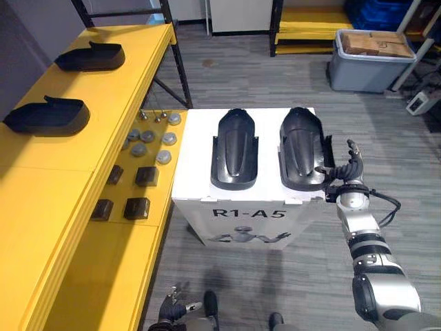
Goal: Walk over and take plastic housings, then place them on the shelf
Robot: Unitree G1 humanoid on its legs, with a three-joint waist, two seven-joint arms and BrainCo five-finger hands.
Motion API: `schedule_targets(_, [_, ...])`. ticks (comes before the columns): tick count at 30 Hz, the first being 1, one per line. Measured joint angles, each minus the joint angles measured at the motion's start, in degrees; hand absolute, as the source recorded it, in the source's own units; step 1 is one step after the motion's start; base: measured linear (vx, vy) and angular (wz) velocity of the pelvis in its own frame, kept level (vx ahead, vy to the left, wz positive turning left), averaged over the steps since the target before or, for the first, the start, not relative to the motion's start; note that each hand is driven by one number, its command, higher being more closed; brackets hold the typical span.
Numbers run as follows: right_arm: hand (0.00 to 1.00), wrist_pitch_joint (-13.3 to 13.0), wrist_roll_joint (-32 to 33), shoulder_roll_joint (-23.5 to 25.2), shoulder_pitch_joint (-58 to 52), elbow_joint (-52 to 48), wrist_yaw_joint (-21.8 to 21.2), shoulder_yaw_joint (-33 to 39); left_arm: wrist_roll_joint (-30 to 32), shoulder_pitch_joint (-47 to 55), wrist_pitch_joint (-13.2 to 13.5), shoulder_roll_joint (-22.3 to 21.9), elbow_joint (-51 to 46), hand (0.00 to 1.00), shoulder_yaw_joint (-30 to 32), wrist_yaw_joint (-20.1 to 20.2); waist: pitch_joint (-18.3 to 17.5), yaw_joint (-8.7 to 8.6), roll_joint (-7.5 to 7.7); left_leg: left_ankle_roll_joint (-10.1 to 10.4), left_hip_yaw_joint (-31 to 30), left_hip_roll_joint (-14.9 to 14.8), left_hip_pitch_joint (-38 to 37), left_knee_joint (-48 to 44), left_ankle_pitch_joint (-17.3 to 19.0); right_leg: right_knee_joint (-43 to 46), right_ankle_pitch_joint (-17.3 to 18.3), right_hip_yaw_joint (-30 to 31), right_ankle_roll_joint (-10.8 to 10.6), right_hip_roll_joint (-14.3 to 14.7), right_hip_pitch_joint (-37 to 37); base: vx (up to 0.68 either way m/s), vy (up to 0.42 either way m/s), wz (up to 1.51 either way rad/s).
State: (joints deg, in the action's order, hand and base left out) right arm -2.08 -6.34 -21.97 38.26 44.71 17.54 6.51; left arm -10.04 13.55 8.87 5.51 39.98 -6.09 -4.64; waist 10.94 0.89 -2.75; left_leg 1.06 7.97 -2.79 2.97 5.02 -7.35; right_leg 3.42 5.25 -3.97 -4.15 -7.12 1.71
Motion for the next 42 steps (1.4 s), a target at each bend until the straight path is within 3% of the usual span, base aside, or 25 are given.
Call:
schedule_targets(12, [0.0, 3.2, -2.8, 1.6, 12.1, 13.3, 1.7, 3.7, -2.2, -1.4, 0.7, 0.2, 0.2, 0.0, -1.0, -2.7, 3.0, 0.08, -0.2, 0.1, -1.6, -0.1, 1.0, 0.0, -0.1, 0.1, -1.2, 0.0, -0.2, 0.1, -0.6, 0.04, -0.004, 0.03])
schedule_targets(13, [1.0, 3.3, -3.6, 1.7, 12.9, 14.1, 1.8, 4.2, -2.2, -2.0, 0.8, 0.3, 0.8, 0.0, -1.1, -2.8, 3.3, 0.09, -0.2, 0.1, -1.6, -0.1, 1.0, 0.0, -0.1, 0.1, -1.2, 0.0, -0.2, 0.2, -0.6, 0.0, 0.0, 0.0])
schedule_targets(28, [1.0, 4.3, -5.1, 1.5, 11.1, 12.9, 4.7, 7.0, -2.3, -5.9, 0.4, 1.4, 4.5, 0.0, -2.2, -3.9, 5.5, -0.59, 0.2, 0.4, -1.3, -0.2, 0.9, 0.2, -0.3, -0.5, -1.9, 0.3, -0.5, 0.1, -0.5, -0.03, 0.012, -0.03])
schedule_targets(42, [1.0, 5.9, -8.8, 8.5, -9.6, -16.8, 4.2, 6.7, -2.1, -5.4, -0.6, 0.7, 1.3, 0.0, -1.8, -2.9, 4.3, -1.52, 1.33, 0.7, -1.6, -0.4, -1.1, 0.0, -0.1, -0.5, -1.9, 0.3, -0.5, 0.2, 1.6, 0.02, -0.003, -0.01])
